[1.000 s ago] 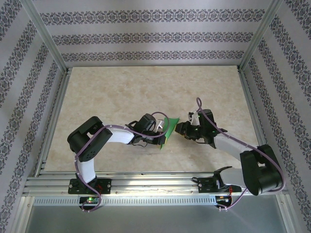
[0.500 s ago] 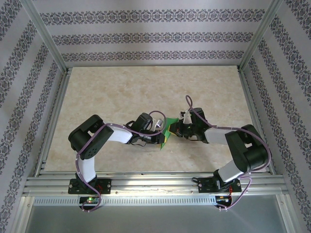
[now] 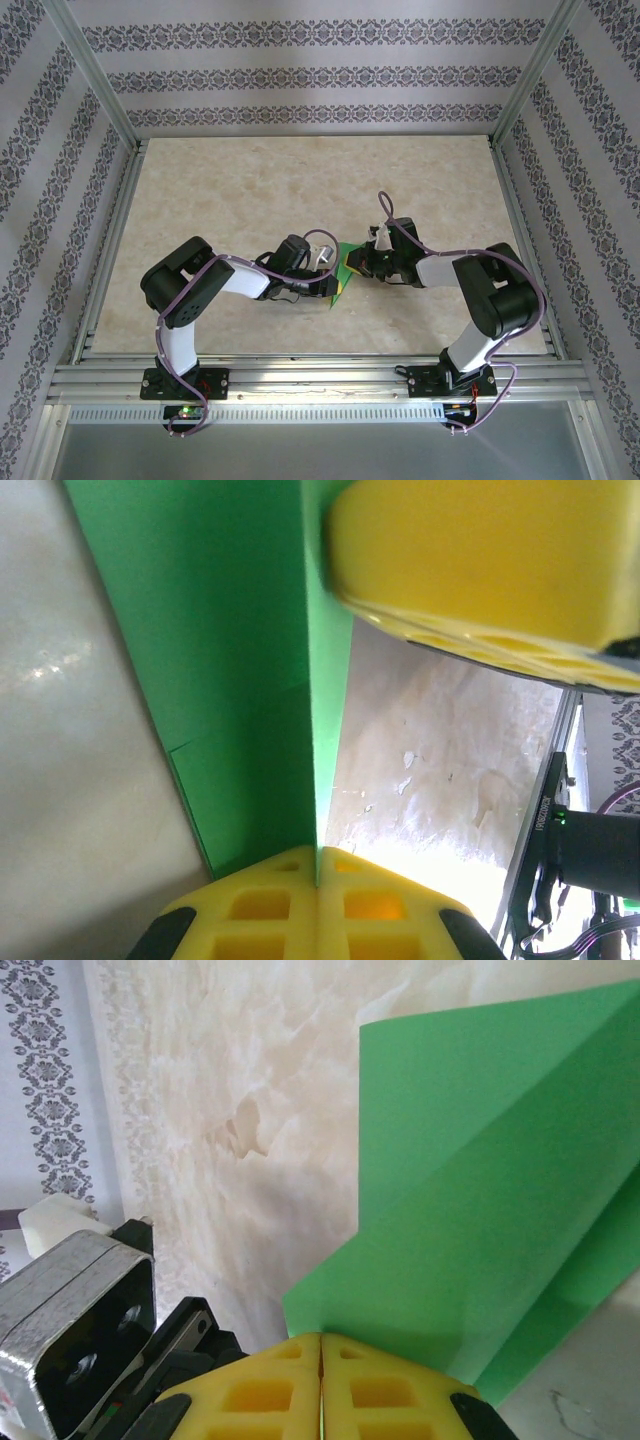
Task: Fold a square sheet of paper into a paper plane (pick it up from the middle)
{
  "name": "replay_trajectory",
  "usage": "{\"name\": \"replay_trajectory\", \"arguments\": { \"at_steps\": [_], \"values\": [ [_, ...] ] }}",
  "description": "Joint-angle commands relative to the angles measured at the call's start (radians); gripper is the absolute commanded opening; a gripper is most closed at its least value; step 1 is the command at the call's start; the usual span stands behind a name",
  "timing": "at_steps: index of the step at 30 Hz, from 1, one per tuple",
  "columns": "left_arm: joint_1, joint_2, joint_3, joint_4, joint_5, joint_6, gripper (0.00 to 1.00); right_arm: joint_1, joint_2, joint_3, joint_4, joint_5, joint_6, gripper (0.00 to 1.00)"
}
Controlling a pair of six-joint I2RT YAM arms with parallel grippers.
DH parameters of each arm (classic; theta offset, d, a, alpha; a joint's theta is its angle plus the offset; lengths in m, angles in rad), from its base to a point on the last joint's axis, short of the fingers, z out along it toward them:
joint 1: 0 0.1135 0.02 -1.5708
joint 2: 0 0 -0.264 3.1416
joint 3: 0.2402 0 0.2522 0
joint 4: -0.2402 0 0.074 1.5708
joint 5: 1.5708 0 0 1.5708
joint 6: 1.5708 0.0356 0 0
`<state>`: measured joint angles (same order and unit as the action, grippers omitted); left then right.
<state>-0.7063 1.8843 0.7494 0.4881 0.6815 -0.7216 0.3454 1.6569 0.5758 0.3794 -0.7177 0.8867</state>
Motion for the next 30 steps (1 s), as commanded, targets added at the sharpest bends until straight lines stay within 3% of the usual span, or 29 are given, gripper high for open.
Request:
{"name": "replay_trajectory", "arguments": {
  "at_steps": [1,30],
  "values": [
    [0.009,0.036,-0.042,-0.066,0.015,-0.019,0.0,-0.012,0.018,0.021,0.019,-0.023,-0.024,0.08],
    [0.028,0.058,-0.027,-0.105,0.04,-0.024,0.0,-0.02,0.073,0.045,-0.02,0.005,-0.048,0.09]
  ]
}}
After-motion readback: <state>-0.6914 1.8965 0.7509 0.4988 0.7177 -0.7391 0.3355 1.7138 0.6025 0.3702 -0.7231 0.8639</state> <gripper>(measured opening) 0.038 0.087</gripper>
